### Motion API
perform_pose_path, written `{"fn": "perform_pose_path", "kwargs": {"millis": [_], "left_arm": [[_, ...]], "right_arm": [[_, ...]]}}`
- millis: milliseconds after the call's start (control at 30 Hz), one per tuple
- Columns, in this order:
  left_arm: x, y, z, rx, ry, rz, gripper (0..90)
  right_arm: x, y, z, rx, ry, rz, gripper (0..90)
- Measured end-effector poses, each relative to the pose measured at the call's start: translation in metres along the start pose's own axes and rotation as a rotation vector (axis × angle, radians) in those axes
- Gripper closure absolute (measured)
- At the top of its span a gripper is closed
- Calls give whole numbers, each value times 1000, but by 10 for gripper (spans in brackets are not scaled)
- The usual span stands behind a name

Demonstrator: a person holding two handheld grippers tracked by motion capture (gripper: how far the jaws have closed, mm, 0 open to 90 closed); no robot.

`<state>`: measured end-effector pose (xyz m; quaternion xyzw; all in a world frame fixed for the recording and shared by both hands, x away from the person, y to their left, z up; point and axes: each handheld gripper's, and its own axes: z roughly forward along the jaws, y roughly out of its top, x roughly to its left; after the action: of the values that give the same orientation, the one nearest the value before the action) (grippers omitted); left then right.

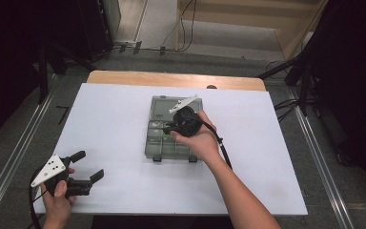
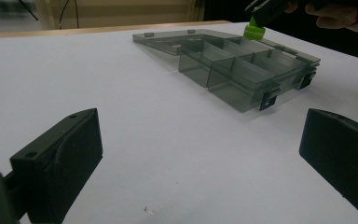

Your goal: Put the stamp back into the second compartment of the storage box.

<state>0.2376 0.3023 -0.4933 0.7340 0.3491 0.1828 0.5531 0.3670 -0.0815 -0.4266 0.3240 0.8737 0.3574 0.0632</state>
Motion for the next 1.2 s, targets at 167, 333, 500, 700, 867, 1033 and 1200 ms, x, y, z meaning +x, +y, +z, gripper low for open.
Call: {"fn": "perform_pose_path", "kwargs": {"millis": [167, 333, 500, 700, 867, 1033, 1200], "left_arm": [[0, 0, 0, 3, 0, 0, 0], [0, 0, 0, 3, 1, 1, 0], [0, 0, 0, 3, 1, 1, 0], [0, 0, 0, 2, -2, 4, 0], [-1, 0, 1, 7, -1, 9, 0], [-1, 0, 1, 4, -1, 8, 0], [0, 0, 0, 4, -2, 7, 0]], "right_arm": [[-5, 0, 4, 3, -12, 13, 704], [-9, -1, 8, 0, -32, 41, 704], [-11, -2, 12, -1, -47, 47, 704], [-15, -3, 18, 7, -66, 53, 704], [-15, -3, 24, 18, -76, 51, 703], [-18, -5, 29, 20, -79, 61, 703], [-20, -6, 34, 33, -91, 72, 704]]}}
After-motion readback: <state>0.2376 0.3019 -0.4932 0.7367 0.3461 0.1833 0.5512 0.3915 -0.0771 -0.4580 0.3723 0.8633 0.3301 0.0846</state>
